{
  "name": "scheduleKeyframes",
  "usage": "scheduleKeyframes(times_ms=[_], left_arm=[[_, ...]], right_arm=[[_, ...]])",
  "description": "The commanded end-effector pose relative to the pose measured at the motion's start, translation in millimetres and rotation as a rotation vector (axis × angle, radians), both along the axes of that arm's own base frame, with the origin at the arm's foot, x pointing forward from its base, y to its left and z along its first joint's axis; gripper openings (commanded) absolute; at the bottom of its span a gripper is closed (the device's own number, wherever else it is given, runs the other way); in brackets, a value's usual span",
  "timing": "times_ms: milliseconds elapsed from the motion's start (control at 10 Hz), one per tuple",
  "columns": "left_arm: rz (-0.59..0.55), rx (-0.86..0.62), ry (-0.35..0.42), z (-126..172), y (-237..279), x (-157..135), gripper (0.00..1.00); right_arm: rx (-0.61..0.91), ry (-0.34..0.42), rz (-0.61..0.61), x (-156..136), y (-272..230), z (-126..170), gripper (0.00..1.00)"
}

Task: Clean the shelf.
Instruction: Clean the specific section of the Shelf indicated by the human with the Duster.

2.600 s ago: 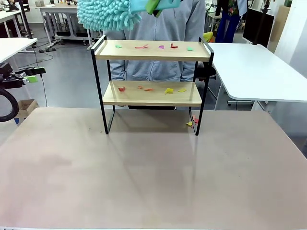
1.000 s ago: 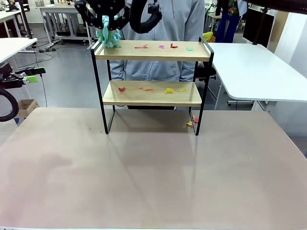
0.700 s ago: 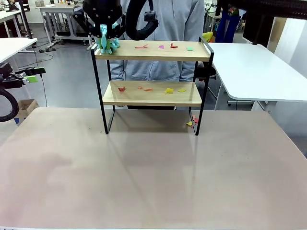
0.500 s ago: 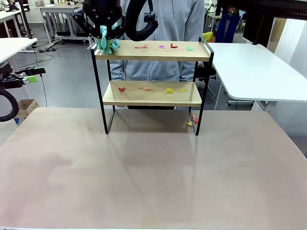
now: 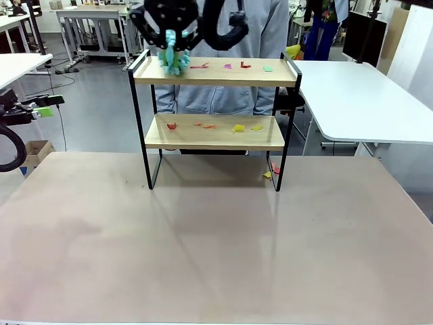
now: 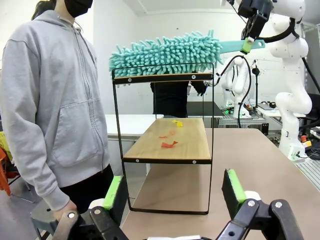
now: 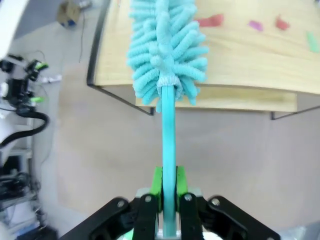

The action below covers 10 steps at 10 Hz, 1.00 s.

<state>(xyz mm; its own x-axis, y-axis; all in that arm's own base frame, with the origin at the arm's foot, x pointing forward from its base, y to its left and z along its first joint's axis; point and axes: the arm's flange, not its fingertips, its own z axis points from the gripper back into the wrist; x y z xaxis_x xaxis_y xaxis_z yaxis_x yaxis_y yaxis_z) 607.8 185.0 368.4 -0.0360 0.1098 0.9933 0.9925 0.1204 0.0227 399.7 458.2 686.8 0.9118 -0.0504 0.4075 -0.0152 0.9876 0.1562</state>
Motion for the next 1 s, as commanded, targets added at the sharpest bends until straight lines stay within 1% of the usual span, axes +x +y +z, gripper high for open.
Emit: scheduleKeyframes(times_ms=[0, 200, 300, 400, 700, 800, 900], left_arm=[[-0.005, 0.006, -0.006, 3.5, -0.7, -1.6, 1.00], [-0.005, 0.006, -0.006, 3.5, -0.7, -1.6, 1.00], [-0.005, 0.006, -0.006, 3.5, -0.7, -1.6, 1.00], [-0.005, 0.006, -0.006, 3.5, -0.7, -1.6, 1.00], [-0.005, 0.006, -0.006, 3.5, -0.7, -1.6, 1.00], [-0.005, 0.006, -0.006, 3.5, -0.7, -1.6, 1.00], [-0.005, 0.006, -0.006, 3.5, -0.7, -1.6, 1.00]], right_arm=[[0.017, 0.024, -0.068, -19.5, -41.8, -18.5, 0.13], [0.020, 0.025, -0.121, -31.0, -76.0, -21.3, 0.13], [0.007, 0.024, -0.120, -34.9, -92.0, -22.6, 0.13], [-0.021, 0.031, -0.147, -39.3, -115.4, -25.0, 0.13], [-0.063, 0.057, -0.214, -43.1, -164.0, -25.4, 0.13], [-0.084, 0.050, -0.241, -44.8, -176.3, -23.8, 0.13], [-0.102, 0.017, -0.258, -50.2, -183.7, -18.0, 0.13]])
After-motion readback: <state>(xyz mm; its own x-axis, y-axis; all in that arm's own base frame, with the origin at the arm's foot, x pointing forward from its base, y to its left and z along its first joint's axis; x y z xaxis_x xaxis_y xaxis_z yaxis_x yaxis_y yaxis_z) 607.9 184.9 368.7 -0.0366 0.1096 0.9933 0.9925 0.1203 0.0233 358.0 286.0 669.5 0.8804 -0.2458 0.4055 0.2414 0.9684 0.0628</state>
